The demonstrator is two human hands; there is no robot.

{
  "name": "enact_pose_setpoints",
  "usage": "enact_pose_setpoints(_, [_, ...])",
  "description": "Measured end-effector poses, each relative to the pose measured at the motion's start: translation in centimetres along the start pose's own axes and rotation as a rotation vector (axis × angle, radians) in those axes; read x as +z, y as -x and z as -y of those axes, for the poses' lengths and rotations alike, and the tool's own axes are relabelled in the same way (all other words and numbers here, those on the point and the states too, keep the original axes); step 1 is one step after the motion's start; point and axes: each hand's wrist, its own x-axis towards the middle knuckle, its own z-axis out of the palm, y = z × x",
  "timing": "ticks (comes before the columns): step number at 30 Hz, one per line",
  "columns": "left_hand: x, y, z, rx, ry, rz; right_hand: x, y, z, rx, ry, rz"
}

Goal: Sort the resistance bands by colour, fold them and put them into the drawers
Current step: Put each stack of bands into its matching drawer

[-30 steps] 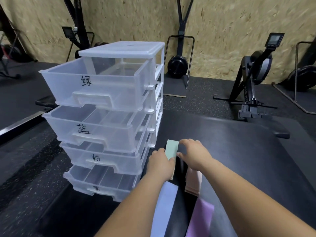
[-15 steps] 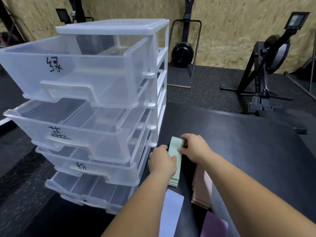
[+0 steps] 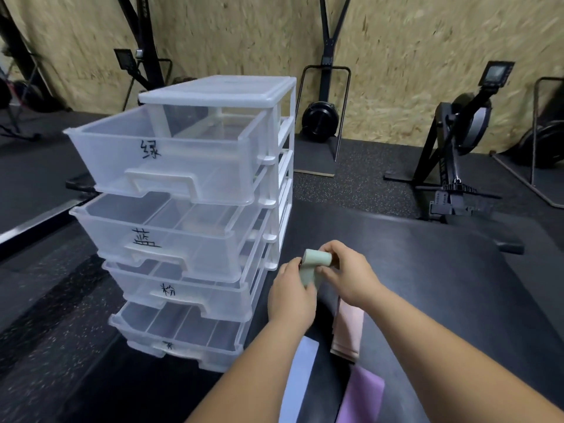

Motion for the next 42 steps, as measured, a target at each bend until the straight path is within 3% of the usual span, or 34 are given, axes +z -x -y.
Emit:
enact_pose_setpoints(13, [-8.7,8.2,-7.1,0.095,0.315,-0.118,-8.9,7.7,8.9,-0.137,-0.087,-0.078])
enact_pose_setpoints(19, [-14.6,10.6,-7.8,0.134,0.570,0.097,-11.8,11.5,13.0,-0.202,-0.218,-0.063])
enact_pose_setpoints(23, [-18.7,12.2,-7.8,0.176,0.662,0.215,-12.2,13.8,16.2,-0.227,-0.427,-0.044])
enact_pose_setpoints(26, [-21.2,13.4,-7.9,0.208,0.720,0.191,-11.8,15.3,19.1,-0.215,-0.604,-0.037])
enact_pose_setpoints(31, [-24.5,14.4,-8.1,0.223,0.817,0.074,-10.5,16.6,23.0,-0.189,-0.683,0.039])
enact_pose_setpoints(37, [-27.4,13.6,-7.8,0.173,0.908,-0.112,-9.5,15.4,26.7,-0.244,-0.594,-0.020])
enact_pose_setpoints(42, [-29.7,11.7,-7.1,0.127,0.986,-0.086,-9.7,12.4,29.9,-0.214,-0.536,0.023])
